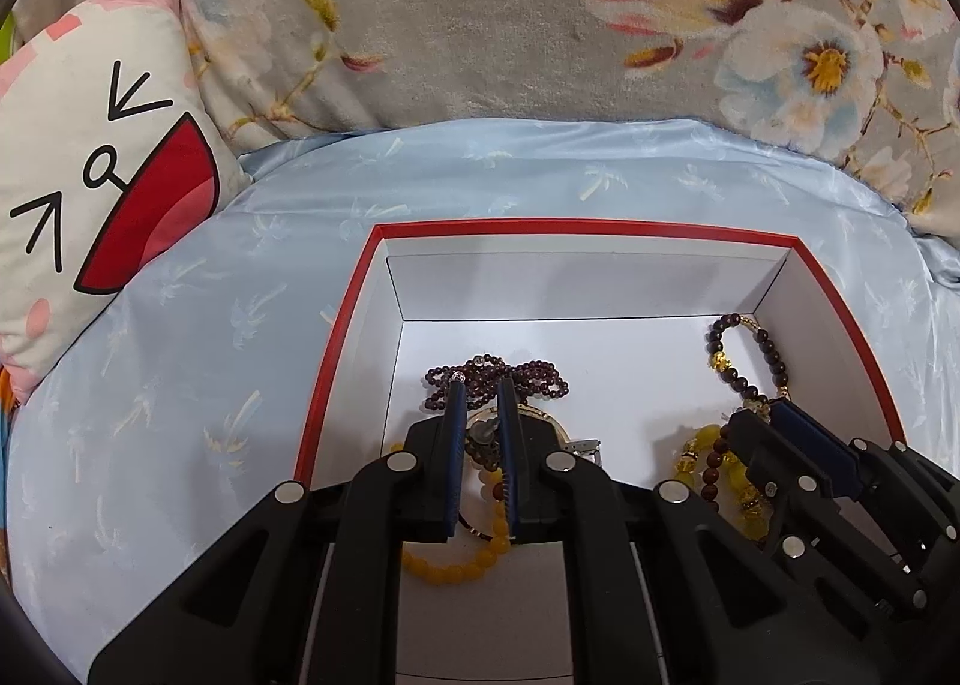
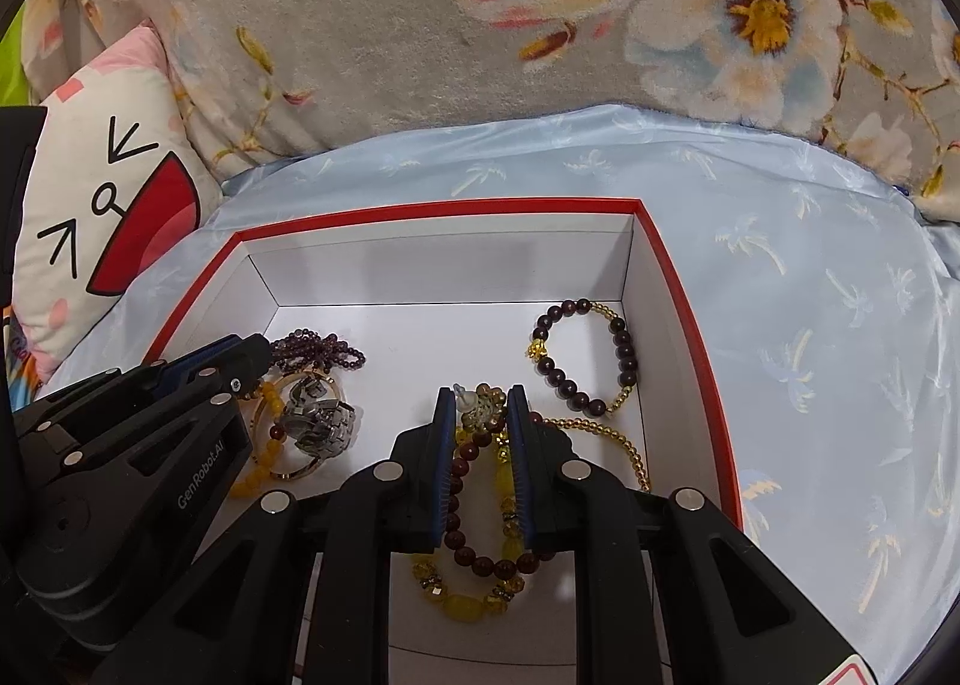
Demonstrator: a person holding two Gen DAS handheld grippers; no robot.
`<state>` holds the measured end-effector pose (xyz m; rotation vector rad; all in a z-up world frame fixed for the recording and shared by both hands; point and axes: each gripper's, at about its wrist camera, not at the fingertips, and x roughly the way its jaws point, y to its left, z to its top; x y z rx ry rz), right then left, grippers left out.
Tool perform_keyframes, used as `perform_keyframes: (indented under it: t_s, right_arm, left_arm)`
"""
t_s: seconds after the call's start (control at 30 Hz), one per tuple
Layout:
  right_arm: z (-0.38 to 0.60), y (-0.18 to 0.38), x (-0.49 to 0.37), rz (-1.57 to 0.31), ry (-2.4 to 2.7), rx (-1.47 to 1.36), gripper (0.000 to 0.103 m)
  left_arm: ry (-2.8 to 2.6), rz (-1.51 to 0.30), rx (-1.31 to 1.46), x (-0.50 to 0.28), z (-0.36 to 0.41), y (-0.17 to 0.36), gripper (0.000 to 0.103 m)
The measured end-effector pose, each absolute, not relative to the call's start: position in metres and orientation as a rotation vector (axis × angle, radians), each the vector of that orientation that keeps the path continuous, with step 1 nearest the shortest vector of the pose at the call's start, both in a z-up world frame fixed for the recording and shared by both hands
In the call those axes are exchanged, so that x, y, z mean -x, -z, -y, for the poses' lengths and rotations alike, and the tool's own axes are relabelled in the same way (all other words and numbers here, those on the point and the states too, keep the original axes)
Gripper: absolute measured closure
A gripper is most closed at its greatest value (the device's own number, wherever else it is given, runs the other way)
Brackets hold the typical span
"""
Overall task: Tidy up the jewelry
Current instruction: 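Carry both gold brooches into the red box and open both tools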
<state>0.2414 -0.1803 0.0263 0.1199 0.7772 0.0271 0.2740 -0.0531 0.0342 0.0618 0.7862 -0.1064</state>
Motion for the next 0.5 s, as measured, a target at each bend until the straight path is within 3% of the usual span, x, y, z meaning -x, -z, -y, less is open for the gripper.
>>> perform_keyframes:
  t_s: [0.5]
  right_arm:
    - [0.1777,-0.0218,-0.243,-0.773,-0.019,-0.099,0.086]
  left_arm:
    - [0.107,-0.801,-0.054,-0.2758,0.0521,-0.033,0.092]
